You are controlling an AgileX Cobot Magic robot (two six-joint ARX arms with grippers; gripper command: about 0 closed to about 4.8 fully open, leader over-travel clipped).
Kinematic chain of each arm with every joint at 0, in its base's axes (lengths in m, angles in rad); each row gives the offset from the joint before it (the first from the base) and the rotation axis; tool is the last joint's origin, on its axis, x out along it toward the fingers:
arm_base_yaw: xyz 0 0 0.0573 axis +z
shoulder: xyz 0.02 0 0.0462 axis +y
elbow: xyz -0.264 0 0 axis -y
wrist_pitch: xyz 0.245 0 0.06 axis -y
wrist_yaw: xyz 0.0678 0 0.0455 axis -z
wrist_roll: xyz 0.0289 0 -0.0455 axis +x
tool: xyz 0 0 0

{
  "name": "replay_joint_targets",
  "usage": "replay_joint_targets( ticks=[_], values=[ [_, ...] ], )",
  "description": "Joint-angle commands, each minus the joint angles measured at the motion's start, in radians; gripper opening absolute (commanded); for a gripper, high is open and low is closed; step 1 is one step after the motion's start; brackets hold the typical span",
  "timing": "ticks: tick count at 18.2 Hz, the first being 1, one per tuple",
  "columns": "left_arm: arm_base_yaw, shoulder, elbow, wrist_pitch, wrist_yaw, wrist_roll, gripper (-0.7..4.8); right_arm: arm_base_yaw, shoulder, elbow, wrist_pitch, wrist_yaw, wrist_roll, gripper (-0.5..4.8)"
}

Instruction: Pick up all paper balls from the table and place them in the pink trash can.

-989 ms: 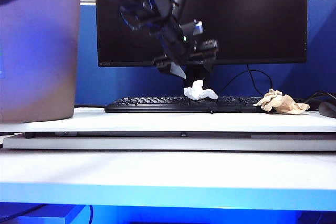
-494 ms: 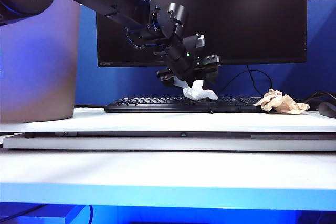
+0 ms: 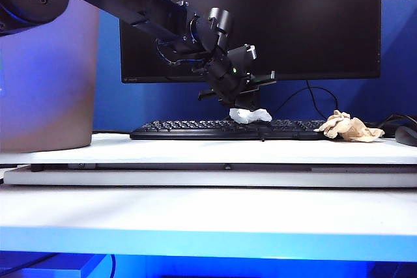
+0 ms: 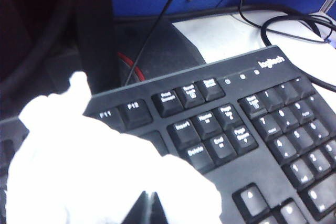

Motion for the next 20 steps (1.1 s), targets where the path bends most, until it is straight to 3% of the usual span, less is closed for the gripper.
replay_joint_targets(
  ticks=[1, 3, 6, 7, 9, 12, 13, 17, 20],
  values=[
    [-0.008, -0.027, 0.014, -0.061, 0.002, 0.005, -0.04, 0.001, -0.002, -0.003, 0.018, -0.003, 0.001, -0.04],
    [-0.015, -0.079, 0.014, -0.123, 0.006, 0.018, -0.04, 0.001, -0.002, -0.003, 0.025, -0.004, 0.001, -0.04],
    [-0.034, -0.169, 0.014, -0.111, 0.014, 0.082, -0.02, 0.001, -0.002, -0.003, 0.050, -0.003, 0.001, -0.04],
    [-0.037, -0.171, 0.014, -0.106, 0.024, 0.088, 0.41, 0.001, -0.002, -0.003, 0.052, -0.003, 0.001, -0.04],
    [-0.037, -0.159, 0.013, -0.097, -0.014, 0.097, 2.57, 0.001, -0.002, -0.003, 0.054, -0.003, 0.001, -0.04],
    [-0.031, -0.115, 0.013, -0.049, -0.094, 0.103, 3.87, 0.001, -0.002, -0.003, 0.053, -0.003, 0.001, -0.04],
    [-0.030, -0.089, 0.013, -0.007, -0.167, 0.104, 4.79, 0.001, -0.002, -0.003, 0.050, -0.004, 0.001, -0.04],
    [-0.030, -0.047, 0.012, 0.063, -0.199, 0.111, 4.79, 0.001, -0.002, -0.003, 0.050, -0.040, 0.001, -0.04],
    [-0.030, -0.014, 0.011, 0.119, -0.207, 0.107, 4.79, 0.001, -0.002, -0.003, 0.046, -0.136, 0.001, -0.04]
  ],
)
